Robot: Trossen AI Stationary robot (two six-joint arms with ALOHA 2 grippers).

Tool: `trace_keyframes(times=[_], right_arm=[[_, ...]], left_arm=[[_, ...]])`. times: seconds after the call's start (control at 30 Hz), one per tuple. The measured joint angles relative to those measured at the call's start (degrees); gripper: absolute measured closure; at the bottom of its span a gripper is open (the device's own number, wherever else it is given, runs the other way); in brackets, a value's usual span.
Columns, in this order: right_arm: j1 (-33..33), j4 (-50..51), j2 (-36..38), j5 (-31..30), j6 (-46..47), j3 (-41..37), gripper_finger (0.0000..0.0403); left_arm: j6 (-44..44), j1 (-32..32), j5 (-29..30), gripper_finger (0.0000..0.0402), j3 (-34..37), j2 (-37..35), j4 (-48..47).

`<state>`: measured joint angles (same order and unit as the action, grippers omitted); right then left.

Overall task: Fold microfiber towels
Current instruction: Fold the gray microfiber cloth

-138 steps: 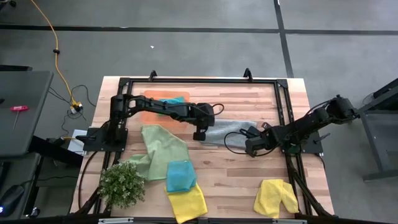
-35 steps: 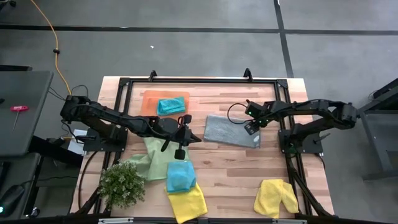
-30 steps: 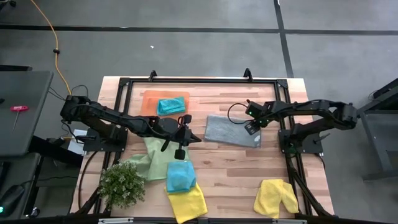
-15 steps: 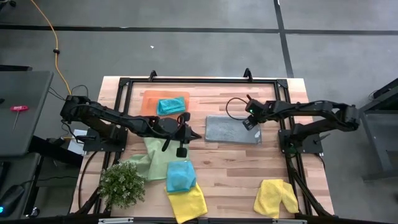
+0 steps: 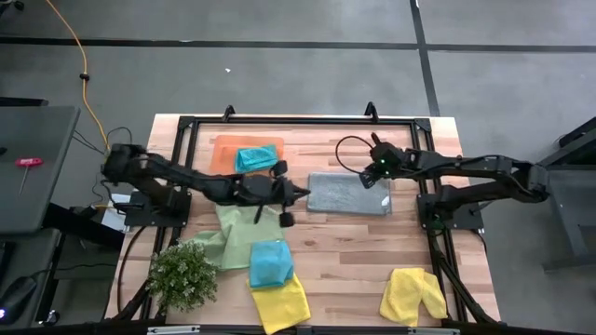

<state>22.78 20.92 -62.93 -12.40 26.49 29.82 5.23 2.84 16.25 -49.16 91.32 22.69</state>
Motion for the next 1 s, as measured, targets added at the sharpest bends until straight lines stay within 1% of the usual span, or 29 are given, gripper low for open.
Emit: trace_keyframes(times=[0.03, 0.1, 0.2, 0.27, 0.33, 0.4, 0.47, 0.53, 0.6, 0.63, 0.73, 0.8, 0.9, 1.0], right_arm=[[-0.3, -1.1, 0.6, 0.0, -0.1, 0.0, 0.0261], [-1.0, -3.7, 1.7, 0.0, -1.1, 0.0, 0.0261], [-2.2, -7.3, 2.9, -1.1, -2.7, 0.0, 0.0260], [-2.8, -8.9, 3.4, -1.6, -4.4, 0.0, 0.0260], [-3.5, -10.5, 3.4, -1.7, -5.7, 0.0, 0.0260], [-4.3, -11.7, 3.4, -3.0, -6.5, 0.0, 0.0260], [-5.3, -13.1, 3.4, -4.7, -7.0, 0.1, 0.0260], [-6.2, -14.1, 3.4, -5.6, -8.1, 0.1, 0.0260], [-6.9, -15.4, 3.3, -5.7, -8.9, 0.1, 0.0260], [-7.2, -15.4, 3.3, -5.7, -9.0, 0.1, 0.0260], [-8.0, -15.6, 3.3, -5.9, -9.0, 0.1, 0.0260], [-8.5, -15.7, 3.3, -6.6, -9.0, 0.1, 0.0260], [-8.7, -16.0, 3.3, -7.2, -9.0, 0.1, 0.0260], [-8.7, -16.1, 3.3, -7.4, -9.0, 0.1, 0.0260]], left_arm=[[-0.1, 1.2, -0.9, 0.0401, -0.9, 2.4, 0.6], [-0.2, 3.7, -1.5, 0.0398, -4.4, 7.2, -3.0], [-0.5, 6.5, -1.5, 0.0381, -12.7, 12.5, -16.5], [0.7, 7.6, -1.3, 0.0363, -18.8, 15.2, -26.1], [2.4, 8.5, -1.2, 0.0340, -23.6, 16.8, -35.3], [3.9, 9.5, -1.9, 0.0315, -27.8, 18.2, -40.9], [4.5, 10.8, -4.8, 0.0287, -30.5, 18.8, -46.4], [4.6, 12.3, -9.2, 0.0260, -32.2, 19.7, -48.1], [4.4, 13.8, -13.8, 0.0235, -32.4, 19.7, -48.8], [4.4, 14.4, -14.8, 0.0224, -32.5, 19.7, -48.5], [3.9, 15.8, -14.8, 0.0198, -32.6, 19.7, -48.2], [3.8, 16.6, -14.8, 0.0187, -32.6, 19.7, -48.1], [3.4, 17.4, -15.9, 0.0182, -32.6, 19.9, -47.0], [2.9, 17.6, -16.8, 0.0181, -32.6, 21.6, -45.0]])
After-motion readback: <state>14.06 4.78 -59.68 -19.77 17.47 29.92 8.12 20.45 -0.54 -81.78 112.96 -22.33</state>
